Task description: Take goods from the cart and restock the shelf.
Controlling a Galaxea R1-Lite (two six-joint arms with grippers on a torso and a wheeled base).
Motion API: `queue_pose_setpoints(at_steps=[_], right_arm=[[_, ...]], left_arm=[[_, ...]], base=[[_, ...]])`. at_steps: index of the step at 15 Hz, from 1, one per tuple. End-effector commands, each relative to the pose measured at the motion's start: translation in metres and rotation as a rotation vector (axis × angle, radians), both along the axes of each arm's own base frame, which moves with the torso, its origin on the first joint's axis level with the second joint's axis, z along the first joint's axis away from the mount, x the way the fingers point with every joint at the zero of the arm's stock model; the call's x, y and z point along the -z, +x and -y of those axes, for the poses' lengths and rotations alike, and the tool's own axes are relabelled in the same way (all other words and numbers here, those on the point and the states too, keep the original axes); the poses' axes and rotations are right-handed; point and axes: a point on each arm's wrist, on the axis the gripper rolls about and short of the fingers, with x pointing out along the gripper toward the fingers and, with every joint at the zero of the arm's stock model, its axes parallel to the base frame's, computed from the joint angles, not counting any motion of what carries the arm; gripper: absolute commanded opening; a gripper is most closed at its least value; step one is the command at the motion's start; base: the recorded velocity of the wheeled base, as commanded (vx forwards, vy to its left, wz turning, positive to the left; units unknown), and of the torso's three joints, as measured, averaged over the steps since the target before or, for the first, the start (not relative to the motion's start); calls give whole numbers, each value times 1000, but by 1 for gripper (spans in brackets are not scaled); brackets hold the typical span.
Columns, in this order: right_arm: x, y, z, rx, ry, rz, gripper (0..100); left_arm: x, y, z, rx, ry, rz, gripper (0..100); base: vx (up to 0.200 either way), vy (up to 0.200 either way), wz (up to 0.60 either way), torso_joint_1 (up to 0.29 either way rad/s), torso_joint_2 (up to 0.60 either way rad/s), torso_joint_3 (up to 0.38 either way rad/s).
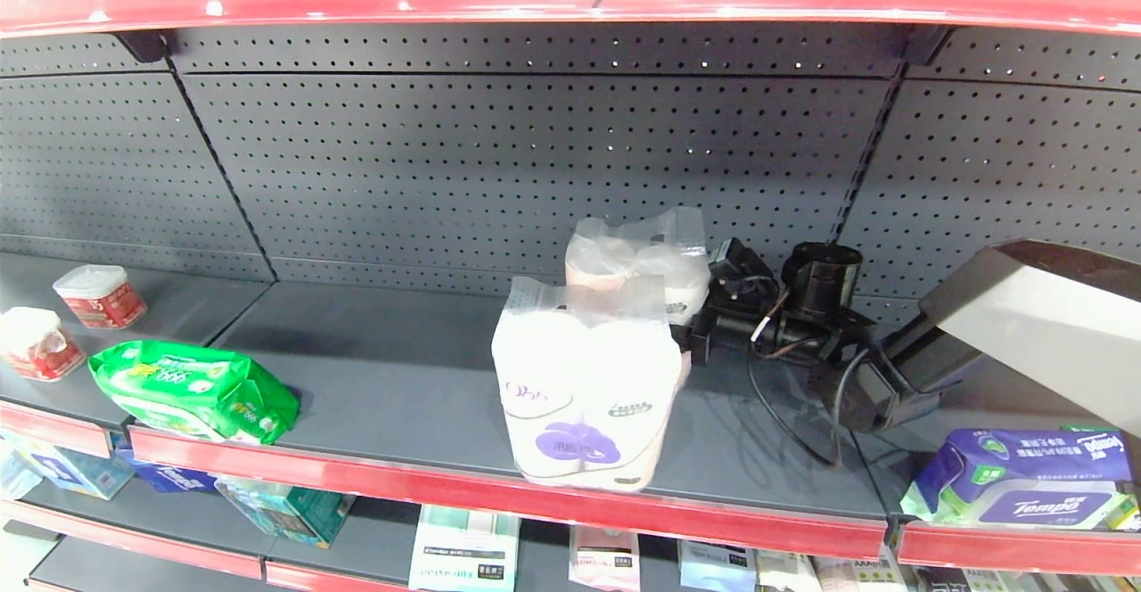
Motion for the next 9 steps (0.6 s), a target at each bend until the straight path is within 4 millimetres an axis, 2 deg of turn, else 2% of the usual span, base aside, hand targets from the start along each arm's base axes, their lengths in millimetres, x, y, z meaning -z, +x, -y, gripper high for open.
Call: queue_pose_setpoints(at_steps=[1, 4, 9], right_arm=[[0, 0, 1, 4, -1, 0, 0], [1, -1, 2, 5, -4, -4, 0], [-4, -4, -8, -20, 16, -12, 0]], left_arm=[[0, 0, 0, -1, -1, 0, 100], [0, 0, 0, 1, -1, 0, 100], [0, 0, 0, -1, -1, 0, 100]], base=[[0, 0, 0, 0, 0, 0], [0, 0, 0, 0, 0, 0], [0, 0, 0, 0, 0, 0]])
